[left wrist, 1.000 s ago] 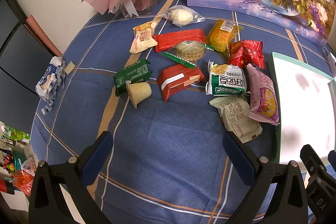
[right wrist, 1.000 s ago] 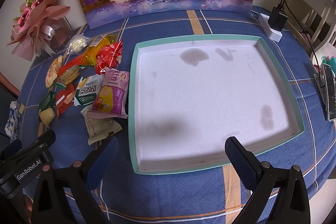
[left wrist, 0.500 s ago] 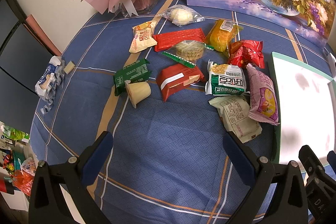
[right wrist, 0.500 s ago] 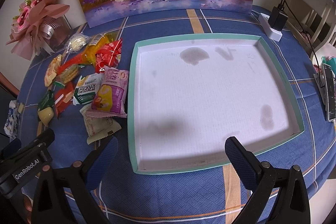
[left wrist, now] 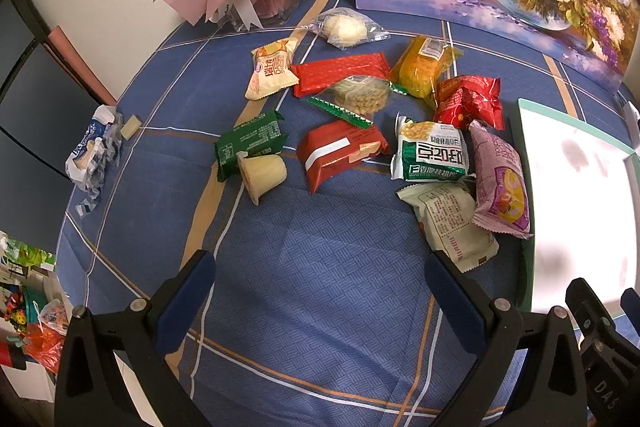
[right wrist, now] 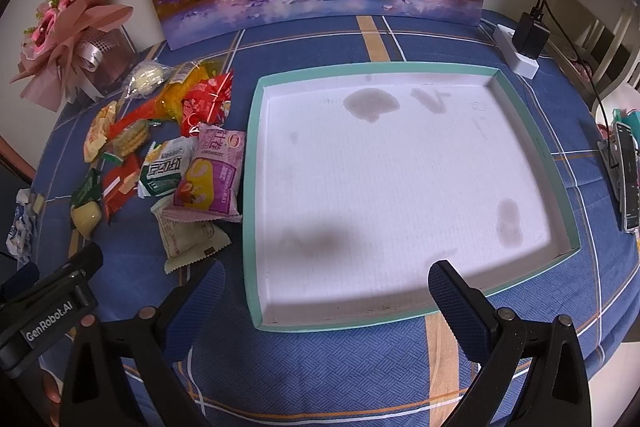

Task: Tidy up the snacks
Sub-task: 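Grasp the yellow pudding cup with the left tool while the right tool grasps the cream pastry packet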

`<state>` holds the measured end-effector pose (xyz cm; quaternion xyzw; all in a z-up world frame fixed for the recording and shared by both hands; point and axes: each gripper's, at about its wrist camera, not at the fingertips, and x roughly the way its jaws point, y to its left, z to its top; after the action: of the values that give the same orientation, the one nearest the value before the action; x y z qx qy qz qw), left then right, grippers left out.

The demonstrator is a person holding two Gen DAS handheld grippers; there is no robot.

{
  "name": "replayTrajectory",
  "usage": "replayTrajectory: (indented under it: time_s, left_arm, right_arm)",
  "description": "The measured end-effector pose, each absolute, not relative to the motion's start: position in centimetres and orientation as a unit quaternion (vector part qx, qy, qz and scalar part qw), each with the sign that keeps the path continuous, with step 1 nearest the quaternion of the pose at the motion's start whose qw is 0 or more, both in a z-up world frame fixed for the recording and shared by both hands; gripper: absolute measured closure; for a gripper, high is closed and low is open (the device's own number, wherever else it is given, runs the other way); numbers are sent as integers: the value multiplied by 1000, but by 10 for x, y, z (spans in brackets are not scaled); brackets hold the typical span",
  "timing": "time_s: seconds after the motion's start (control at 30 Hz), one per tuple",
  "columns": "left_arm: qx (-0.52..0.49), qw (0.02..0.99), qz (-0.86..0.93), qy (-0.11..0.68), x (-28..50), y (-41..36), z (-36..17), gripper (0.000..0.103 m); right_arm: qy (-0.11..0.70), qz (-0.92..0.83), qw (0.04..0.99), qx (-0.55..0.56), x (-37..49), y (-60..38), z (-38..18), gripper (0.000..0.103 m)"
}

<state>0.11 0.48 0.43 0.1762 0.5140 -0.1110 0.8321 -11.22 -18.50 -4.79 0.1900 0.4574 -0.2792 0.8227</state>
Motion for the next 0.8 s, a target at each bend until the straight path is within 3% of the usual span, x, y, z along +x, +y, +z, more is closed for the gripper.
replayTrajectory:
  time_s: [0.8]
  left_arm:
    - [90,814,-102,565,76,34,0,0]
  right_arm:
    - [439,-184,863,168,-56,-165,-46,0]
